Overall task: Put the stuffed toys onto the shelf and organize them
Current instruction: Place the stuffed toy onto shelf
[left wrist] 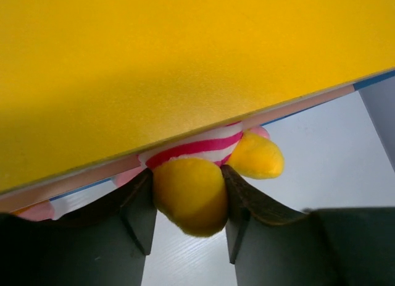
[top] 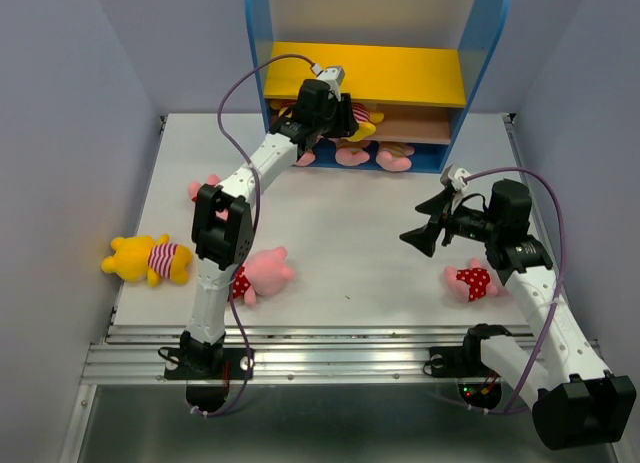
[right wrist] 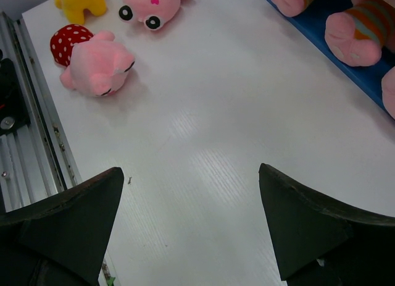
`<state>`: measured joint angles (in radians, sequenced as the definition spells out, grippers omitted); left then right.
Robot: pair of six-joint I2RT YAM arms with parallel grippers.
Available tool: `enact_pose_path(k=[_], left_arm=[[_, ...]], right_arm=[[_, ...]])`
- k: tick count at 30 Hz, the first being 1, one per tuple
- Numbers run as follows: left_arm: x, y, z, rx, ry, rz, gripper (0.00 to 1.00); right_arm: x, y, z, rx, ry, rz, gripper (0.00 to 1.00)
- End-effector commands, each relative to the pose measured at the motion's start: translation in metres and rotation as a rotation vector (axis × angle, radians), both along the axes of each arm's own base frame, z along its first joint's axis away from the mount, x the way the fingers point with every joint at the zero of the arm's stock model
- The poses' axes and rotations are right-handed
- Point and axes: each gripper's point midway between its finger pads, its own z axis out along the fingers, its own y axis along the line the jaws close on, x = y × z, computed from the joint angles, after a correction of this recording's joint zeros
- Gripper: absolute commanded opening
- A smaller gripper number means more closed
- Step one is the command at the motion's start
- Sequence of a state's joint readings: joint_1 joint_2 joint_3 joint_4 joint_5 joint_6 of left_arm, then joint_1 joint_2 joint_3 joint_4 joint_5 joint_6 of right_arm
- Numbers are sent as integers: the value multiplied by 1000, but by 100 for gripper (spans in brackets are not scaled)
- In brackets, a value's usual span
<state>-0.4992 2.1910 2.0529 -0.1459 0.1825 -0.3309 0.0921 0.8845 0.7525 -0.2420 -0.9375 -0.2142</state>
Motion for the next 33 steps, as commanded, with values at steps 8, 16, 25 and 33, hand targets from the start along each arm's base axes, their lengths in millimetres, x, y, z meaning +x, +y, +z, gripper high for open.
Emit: enact_pose_path(k=[8, 16, 25, 33], left_arm=[[11, 6, 39, -50, -84, 14, 61], [6, 14, 46, -50, -97, 30, 80], [0, 17, 53, -60, -107, 30, 80], [-4, 24, 56, -60, -111, 55, 72]], right_arm=[[3, -2, 5, -11, -47, -9, 96], [3, -2, 4, -12, -46, -9, 96], [4, -3, 5, -14, -49, -11, 96], [4, -3, 4, -15, -47, -11, 96]])
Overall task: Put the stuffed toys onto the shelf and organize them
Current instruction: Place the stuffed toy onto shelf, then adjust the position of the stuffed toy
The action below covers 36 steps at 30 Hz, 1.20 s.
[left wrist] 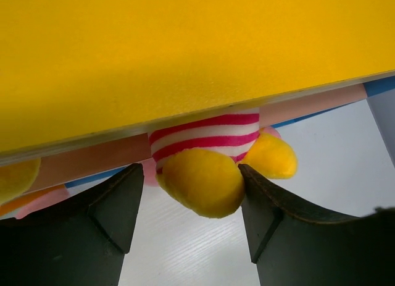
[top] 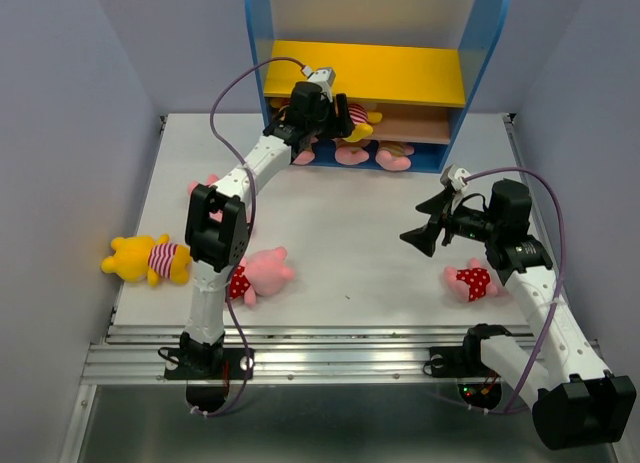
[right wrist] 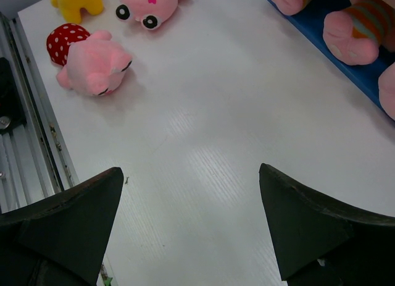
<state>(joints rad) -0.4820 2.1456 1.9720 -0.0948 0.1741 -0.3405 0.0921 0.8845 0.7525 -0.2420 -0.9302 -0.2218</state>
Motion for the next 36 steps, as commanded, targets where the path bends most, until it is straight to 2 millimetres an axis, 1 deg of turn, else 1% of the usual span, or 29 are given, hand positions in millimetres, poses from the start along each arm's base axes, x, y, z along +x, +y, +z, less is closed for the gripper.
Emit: enact_pose_path(k=[1, 4, 6, 8, 10, 12, 13, 20, 27, 32, 36], left_arm=[[-5, 10, 55, -47, -102, 25, 71], [-5, 10, 55, -52, -104, 25, 65], [-4, 10, 56, -55, -107, 23, 64], [-3, 8, 56, -59, -108, 23, 60], [-1, 7, 61, -70, -117, 21, 58], [2, 5, 60, -72, -118, 20, 55], [3, 4, 64, -79, -124, 20, 53], [12, 3, 63, -89, -121, 32, 51], [18, 3, 62, -100, -119, 37, 51], [21, 0, 50, -102, -95, 34, 51], [22, -2, 45, -110, -84, 28, 51]], right_arm=[[2, -2, 4, -9, -41, -6, 96], [3, -2, 5, -8, -42, -6, 96], [2, -2, 4, -9, -41, -6, 96], [3, -2, 3, -9, -38, -7, 96], [3, -2, 3, -10, -39, -9, 96], [3, -2, 3, -10, -39, -10, 96], [3, -2, 3, -11, -41, -10, 96], [4, -2, 4, -12, -42, -11, 96], [4, -2, 3, -12, -38, -11, 96], [4, -3, 3, -13, -39, -14, 96], [4, -3, 3, -13, -39, -14, 96]])
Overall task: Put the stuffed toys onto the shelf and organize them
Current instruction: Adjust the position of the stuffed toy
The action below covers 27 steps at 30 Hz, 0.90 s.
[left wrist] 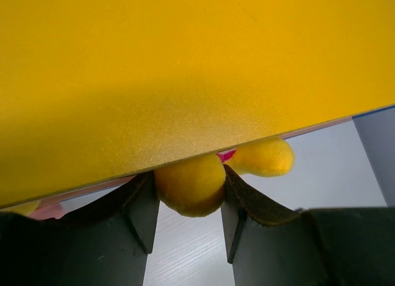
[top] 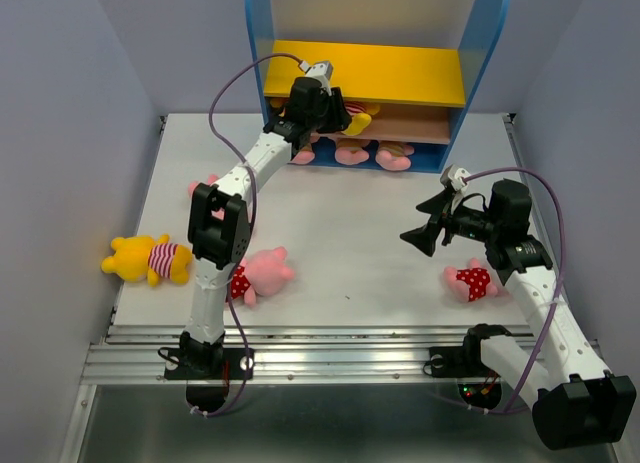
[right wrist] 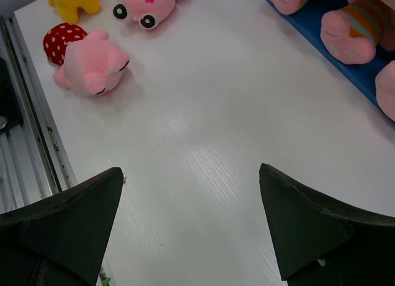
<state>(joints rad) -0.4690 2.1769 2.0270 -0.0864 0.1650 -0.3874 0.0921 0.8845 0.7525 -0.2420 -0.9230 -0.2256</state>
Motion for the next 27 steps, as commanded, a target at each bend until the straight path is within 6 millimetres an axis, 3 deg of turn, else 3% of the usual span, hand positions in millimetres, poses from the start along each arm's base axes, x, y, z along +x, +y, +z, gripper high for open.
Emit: enact_pose_path(k=[1, 11, 18, 27], left_arm=[[9, -4, 35, -61, -81, -8, 51], [11, -7, 29, -71, -67, -18, 54], [6, -2, 17, -56, -48, -11, 69], [0, 4, 29, -52, -69, -10, 74]], right_arm=[[3, -2, 3, -9, -36, -8, 96], [3, -2, 4, -10, -39, -9, 96], [3, -2, 3, -10, -37, -11, 96], [4, -3, 3, -13, -37, -15, 96]])
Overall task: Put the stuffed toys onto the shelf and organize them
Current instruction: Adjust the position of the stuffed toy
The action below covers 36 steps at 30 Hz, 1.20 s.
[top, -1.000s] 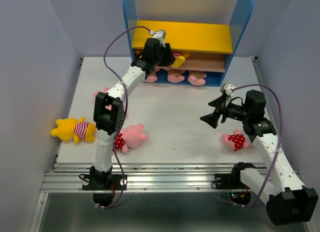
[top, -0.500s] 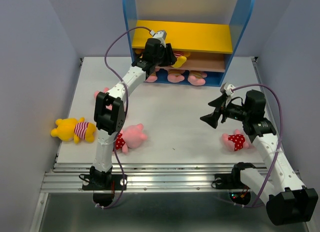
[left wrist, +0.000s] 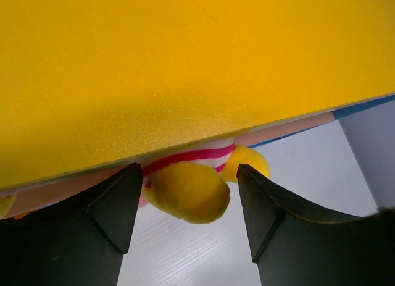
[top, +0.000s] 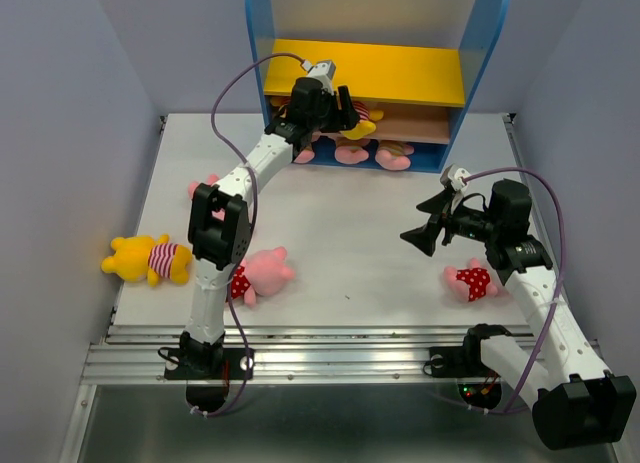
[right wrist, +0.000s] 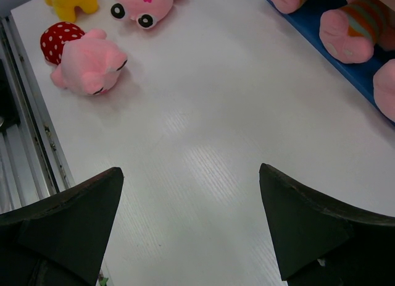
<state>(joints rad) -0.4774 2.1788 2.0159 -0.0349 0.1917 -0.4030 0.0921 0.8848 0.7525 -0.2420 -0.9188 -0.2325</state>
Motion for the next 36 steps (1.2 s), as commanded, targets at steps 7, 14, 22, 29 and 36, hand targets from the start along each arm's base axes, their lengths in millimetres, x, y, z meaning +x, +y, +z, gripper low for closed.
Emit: enact_pose_path(k=[7, 14, 22, 29, 36], left_arm=[[-8, 22, 34, -5, -62, 34, 81], [-19, 29, 56, -12, -115, 28, 82], [-31, 28, 55, -4, -113, -12, 83], [-34, 30, 59, -5, -117, -15, 83], [-35, 33, 60, 8, -120, -8, 82]], right_arm=[[4, -2, 2, -9, -31, -13, 96], [4, -2, 3, -10, -34, -11, 96], [4, -3, 1, -14, -32, -13, 96], [5, -3, 0, -16, -32, -16, 97], [5, -3, 0, -17, -33, -17, 97]])
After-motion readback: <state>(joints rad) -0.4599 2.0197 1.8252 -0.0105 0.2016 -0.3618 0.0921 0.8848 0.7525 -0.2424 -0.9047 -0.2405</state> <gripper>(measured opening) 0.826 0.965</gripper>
